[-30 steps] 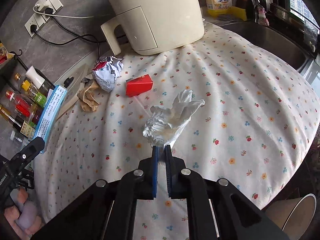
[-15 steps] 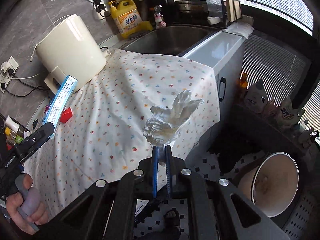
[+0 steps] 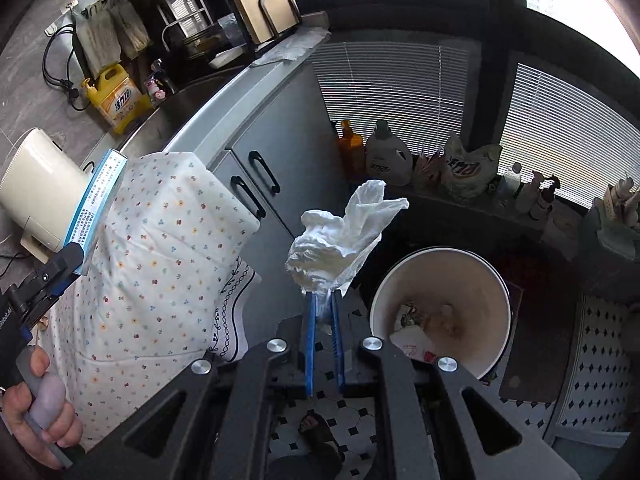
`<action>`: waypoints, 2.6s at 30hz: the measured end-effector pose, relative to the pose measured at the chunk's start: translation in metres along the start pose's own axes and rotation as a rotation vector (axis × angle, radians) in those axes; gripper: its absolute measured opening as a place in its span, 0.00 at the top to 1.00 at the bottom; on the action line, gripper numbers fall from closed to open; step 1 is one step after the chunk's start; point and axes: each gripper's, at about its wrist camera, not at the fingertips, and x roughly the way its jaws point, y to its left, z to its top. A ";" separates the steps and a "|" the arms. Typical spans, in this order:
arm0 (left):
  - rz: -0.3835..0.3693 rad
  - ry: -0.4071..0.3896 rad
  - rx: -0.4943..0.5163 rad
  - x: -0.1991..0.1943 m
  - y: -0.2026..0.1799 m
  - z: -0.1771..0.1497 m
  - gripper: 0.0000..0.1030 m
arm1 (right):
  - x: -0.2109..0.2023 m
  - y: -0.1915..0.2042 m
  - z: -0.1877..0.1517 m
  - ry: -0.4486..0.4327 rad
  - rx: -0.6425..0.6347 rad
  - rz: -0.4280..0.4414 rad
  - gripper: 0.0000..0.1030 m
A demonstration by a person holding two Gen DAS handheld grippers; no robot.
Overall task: Collect trash
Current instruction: 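Carry the box and tissue over the white bin and open both grippers, then move both empty grippers back to the counter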
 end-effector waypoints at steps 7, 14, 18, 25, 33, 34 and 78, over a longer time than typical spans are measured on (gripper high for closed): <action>-0.002 0.062 0.019 0.041 -0.041 -0.009 0.39 | 0.013 -0.058 -0.001 0.044 0.052 -0.033 0.89; 0.034 0.124 0.000 0.076 -0.066 -0.025 0.39 | 0.031 -0.103 -0.002 0.093 0.056 -0.054 0.42; 0.052 0.176 -0.014 0.097 -0.076 -0.043 0.39 | 0.036 -0.128 -0.001 0.123 0.055 -0.054 0.43; 0.043 0.250 -0.015 0.136 -0.106 -0.070 0.39 | 0.032 -0.172 0.004 0.126 0.061 -0.069 0.43; 0.006 0.349 0.028 0.180 -0.147 -0.098 0.39 | 0.016 -0.215 0.000 0.114 0.084 -0.100 0.42; -0.005 0.358 0.031 0.184 -0.152 -0.099 0.38 | 0.015 -0.220 -0.002 0.115 0.085 -0.105 0.42; 0.493 -0.149 -0.354 -0.143 0.136 -0.056 0.06 | 0.006 0.172 0.012 0.018 -0.348 0.279 0.09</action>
